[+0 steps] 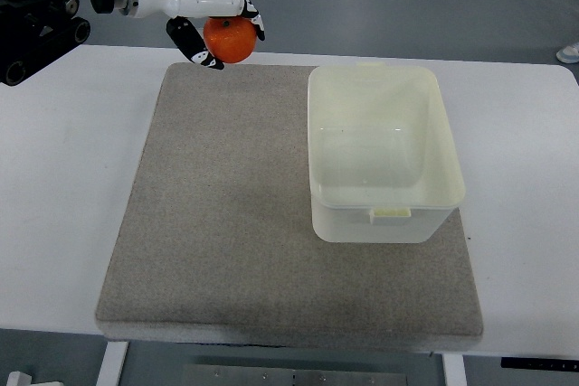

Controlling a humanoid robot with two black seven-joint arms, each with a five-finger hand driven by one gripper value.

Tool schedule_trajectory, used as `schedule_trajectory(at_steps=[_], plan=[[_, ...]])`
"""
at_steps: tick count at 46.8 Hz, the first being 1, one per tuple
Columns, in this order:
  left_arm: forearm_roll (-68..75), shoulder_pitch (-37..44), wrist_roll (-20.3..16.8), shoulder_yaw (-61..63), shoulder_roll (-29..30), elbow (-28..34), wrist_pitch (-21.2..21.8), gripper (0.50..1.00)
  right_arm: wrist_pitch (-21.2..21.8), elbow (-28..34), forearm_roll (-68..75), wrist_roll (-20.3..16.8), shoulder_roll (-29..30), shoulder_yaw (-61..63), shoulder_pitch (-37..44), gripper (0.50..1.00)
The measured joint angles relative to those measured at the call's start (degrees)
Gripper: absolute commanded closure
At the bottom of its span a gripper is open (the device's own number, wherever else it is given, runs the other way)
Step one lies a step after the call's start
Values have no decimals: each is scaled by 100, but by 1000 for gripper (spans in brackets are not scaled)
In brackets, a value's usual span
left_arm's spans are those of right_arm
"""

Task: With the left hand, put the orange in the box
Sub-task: 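Lift the orange off the mat with the left hand, then carry the orange over the plastic box with the left hand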

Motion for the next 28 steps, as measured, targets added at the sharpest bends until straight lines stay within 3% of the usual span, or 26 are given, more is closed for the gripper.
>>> schedule_trajectory(at_steps=[28], plan=[[27,-62,1,-487,-766,-119,-8,1000,1,-1,0,0,0,-1,3,556]])
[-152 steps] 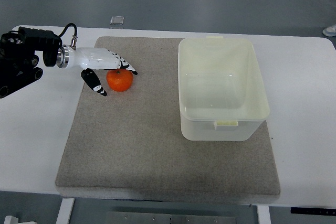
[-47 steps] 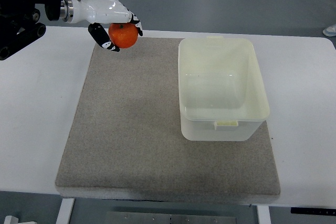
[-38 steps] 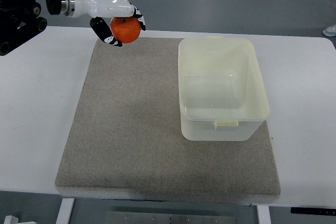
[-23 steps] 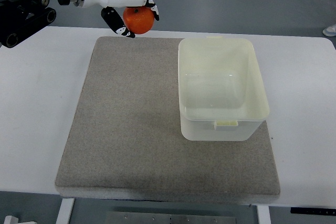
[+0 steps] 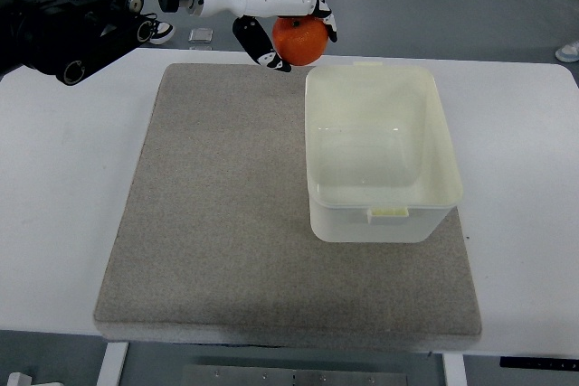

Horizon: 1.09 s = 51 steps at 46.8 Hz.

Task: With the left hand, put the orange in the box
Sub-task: 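Carry the orange over the plastic box with the left hand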

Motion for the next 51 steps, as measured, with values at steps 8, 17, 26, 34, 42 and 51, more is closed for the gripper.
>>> schedule_trajectory(at_steps=[8,17,26,34,42,51], plan=[[20,-1,-1,0,-266,-32,0,1000,0,1,0,0,0,1,0,556],[28,-55,0,-4,-411,-70,-4,1000,1,2,0,0,0,1,1,556],[23,-93,0,-9,-527,-164,-4,1000,1,1,0,0,0,1,-5,556],[4,-93,0,-9,-685,-167,-1,1000,0,1,0,0,0,1,-2,556],[13,-82,0,-12,-872,-232,0,1000,-1,2,0,0,0,1,-4,556],[19,-32,0,-12,-884,-325,0,1000,-3,2,0,0,0,1,-3,556]])
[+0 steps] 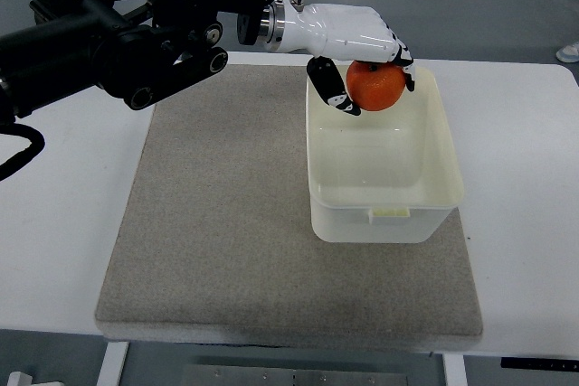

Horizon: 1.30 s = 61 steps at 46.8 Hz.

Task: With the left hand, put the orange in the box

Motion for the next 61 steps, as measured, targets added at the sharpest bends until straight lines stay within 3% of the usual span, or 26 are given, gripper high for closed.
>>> schedule_trajectory(at_steps=[3,9,11,13,18,29,37,61], plan=[[-8,36,1,0,2,-14,5,990,0,0,0,0,0,0,0,556],[-17,61,0,0,8,-62,8,845,2,0,0,0,0,-3,1,556],[-23,65,1,0,9,-66,8,821,2,0,0,0,0,-2,1,556],[-24,70,1,0,11,-67,9,759,2,0,0,0,0,-2,1,556],[-34,77,1,-11,11,-77,12,720,2,0,0,0,0,-1,1,556],[-44,83,1,-55,11,-77,18,542,2,0,0,0,0,0,-3,556],[-276,123,1,-62,11,-105,103,510,2,0,0,0,0,0,1,556],[-477,159,1,-16,10,-139,263,512,3,-1,0,0,0,0,0,556]])
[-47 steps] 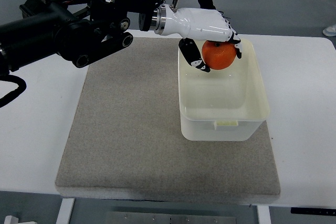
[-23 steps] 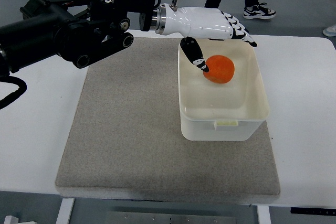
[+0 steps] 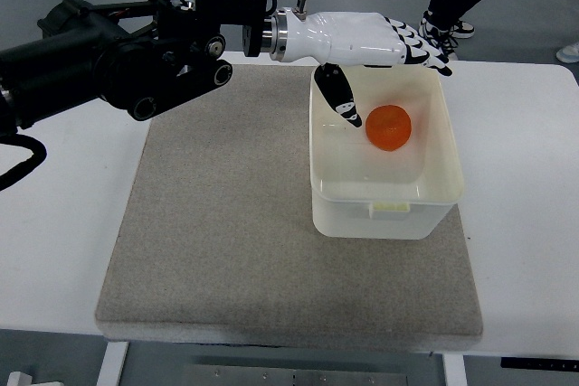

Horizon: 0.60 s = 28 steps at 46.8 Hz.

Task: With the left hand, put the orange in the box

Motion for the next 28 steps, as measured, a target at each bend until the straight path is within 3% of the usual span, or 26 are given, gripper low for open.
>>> schedule_trajectory(at_steps=[8,28], plan=[[37,0,-1,31,58,149,-6,512,3,0,0,0,0,-1,2,556],[18,168,0,82,222,1288,6,514,2,0,0,0,0,-1,3,556]])
